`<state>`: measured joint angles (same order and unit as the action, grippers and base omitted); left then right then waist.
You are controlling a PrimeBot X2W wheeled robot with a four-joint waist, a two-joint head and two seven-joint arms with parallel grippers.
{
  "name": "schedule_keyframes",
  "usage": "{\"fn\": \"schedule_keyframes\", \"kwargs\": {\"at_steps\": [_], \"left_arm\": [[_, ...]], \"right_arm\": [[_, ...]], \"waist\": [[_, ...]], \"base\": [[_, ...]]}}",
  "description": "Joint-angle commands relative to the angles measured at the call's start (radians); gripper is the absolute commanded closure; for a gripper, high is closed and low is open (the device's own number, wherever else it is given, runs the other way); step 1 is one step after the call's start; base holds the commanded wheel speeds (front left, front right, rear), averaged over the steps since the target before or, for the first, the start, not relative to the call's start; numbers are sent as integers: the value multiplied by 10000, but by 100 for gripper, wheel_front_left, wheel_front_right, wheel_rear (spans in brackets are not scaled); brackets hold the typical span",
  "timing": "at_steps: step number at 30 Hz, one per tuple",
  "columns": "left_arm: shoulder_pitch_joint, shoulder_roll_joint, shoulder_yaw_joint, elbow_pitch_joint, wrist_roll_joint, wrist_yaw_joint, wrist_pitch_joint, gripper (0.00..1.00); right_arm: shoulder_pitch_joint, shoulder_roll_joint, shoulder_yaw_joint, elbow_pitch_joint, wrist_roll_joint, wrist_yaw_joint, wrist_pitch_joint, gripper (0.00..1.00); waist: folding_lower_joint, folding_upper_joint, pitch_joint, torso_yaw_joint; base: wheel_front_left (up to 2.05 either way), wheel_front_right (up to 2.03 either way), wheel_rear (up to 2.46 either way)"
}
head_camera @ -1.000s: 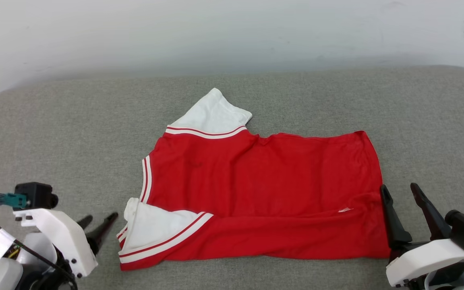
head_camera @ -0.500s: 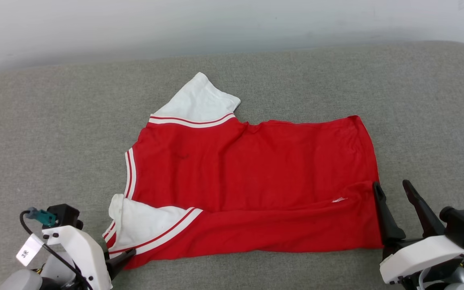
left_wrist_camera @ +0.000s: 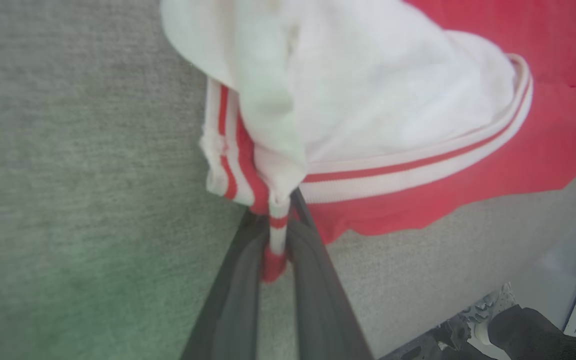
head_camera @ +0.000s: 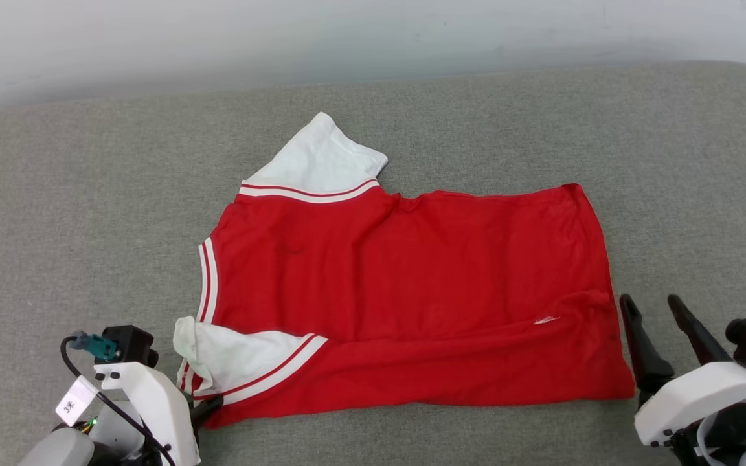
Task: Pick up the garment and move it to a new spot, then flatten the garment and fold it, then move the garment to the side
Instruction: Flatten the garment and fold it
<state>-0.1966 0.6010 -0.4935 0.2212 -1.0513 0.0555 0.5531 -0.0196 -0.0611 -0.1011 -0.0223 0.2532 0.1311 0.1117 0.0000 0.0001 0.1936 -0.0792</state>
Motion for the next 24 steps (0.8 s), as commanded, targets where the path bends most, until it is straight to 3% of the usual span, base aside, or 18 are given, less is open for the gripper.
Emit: {"fn": "schedule_keyframes", "kwargs": {"at_steps": [1,2,9,14,22,23,24], "left_arm": [[187,-199,-146,57,149,58,-188,100],[187,-199,-146,57,149,58,-188,100],[259,222,275,-970,504,346,-874,100],[285,436,406,-1910,746,598,-1112,100],[424,486,533,-2784,895,911,-1344,100],[441,470,532,-2808,874,909,-1354,100],[444,448,533,-2825,857,903,-1374,100]], "right_arm": [[29,-157,-72,72,138,-8,582,0],[29,-157,-72,72,138,-8,582,0],[103,-774,-260,-58,766,-8,3991,0],[-101,-993,-214,-123,1099,-8,5840,0],[-617,-1057,407,1199,1357,-8,6876,0],[-639,-978,526,1394,1425,-6,7006,3],[-652,-923,632,1554,1454,-5,7101,56]], "waist": [[0,-1,-37,61],[0,-1,-37,61],[0,-1,-57,198],[0,-1,139,385],[0,-1,535,597],[0,-1,568,621],[0,-1,604,637]], "base": [[0,0,0],[0,0,0],[0,0,0],[0,0,0],[0,0,0],[0,0,0],[0,0,0]]}}
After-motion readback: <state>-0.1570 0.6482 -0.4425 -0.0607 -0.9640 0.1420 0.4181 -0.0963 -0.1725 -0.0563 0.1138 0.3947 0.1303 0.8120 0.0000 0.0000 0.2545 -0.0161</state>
